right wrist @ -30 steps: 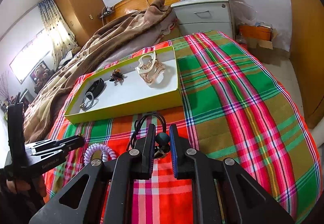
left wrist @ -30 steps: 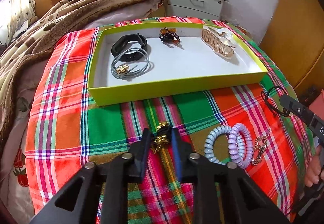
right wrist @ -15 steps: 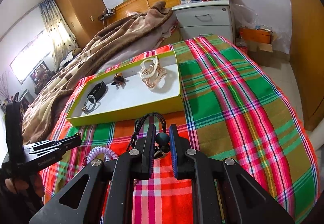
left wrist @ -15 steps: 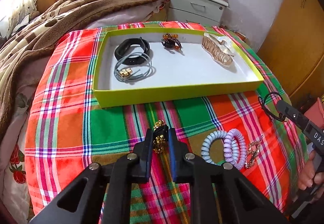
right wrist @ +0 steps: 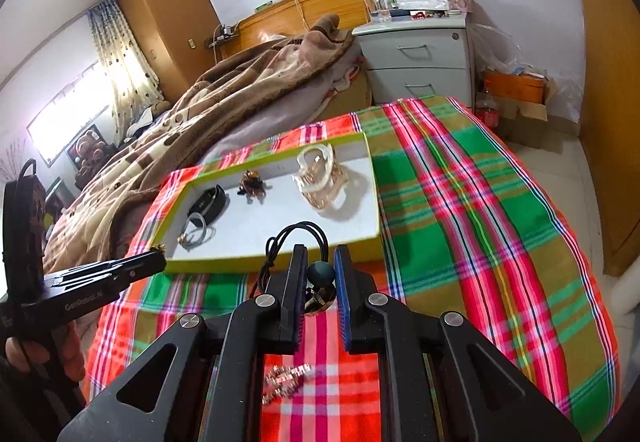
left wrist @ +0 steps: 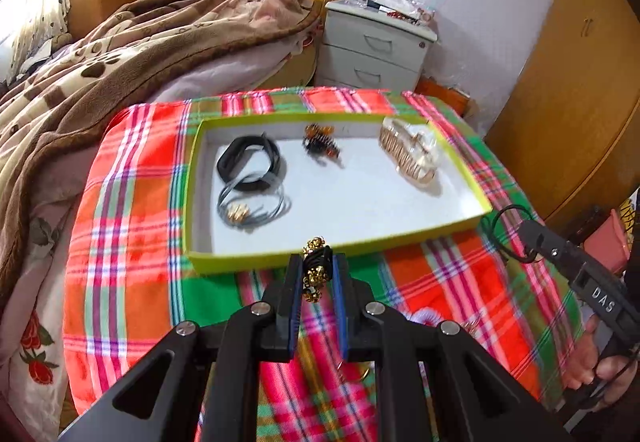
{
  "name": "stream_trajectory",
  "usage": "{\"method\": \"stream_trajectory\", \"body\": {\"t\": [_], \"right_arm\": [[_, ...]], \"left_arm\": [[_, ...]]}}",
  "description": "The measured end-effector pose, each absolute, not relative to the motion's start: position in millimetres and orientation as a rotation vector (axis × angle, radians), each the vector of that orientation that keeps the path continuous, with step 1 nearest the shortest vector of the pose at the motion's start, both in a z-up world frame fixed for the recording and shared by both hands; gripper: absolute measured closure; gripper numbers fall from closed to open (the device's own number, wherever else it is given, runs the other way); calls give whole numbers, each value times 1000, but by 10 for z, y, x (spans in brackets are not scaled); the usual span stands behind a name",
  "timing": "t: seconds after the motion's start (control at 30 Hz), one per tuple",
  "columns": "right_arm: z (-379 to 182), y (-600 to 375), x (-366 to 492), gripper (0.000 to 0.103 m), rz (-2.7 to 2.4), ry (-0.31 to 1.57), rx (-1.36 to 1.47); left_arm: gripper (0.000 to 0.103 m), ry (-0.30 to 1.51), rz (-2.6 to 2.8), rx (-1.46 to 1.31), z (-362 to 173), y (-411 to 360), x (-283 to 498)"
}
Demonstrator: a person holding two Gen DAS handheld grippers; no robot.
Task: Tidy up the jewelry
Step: 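Carry the black tie and gold piece over the yellow box with both tools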
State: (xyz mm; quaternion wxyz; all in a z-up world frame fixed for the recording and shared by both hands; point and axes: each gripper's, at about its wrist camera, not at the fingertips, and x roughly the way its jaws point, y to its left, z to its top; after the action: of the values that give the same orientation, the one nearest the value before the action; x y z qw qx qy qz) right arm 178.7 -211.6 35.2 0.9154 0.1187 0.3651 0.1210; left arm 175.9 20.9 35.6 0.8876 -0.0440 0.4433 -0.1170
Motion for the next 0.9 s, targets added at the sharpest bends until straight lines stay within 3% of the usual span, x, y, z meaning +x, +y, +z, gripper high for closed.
{"method": "stream_trajectory", "body": {"t": [0.3, 0.9], "right_arm": [[339, -2052, 2150, 89, 242, 767, 230], [53, -1883, 2580, 89, 260, 891, 61]], "left_arm": [[88, 925, -278, -108, 444, 109, 2154], [88, 1025, -263, -93, 19, -21, 2779]]}}
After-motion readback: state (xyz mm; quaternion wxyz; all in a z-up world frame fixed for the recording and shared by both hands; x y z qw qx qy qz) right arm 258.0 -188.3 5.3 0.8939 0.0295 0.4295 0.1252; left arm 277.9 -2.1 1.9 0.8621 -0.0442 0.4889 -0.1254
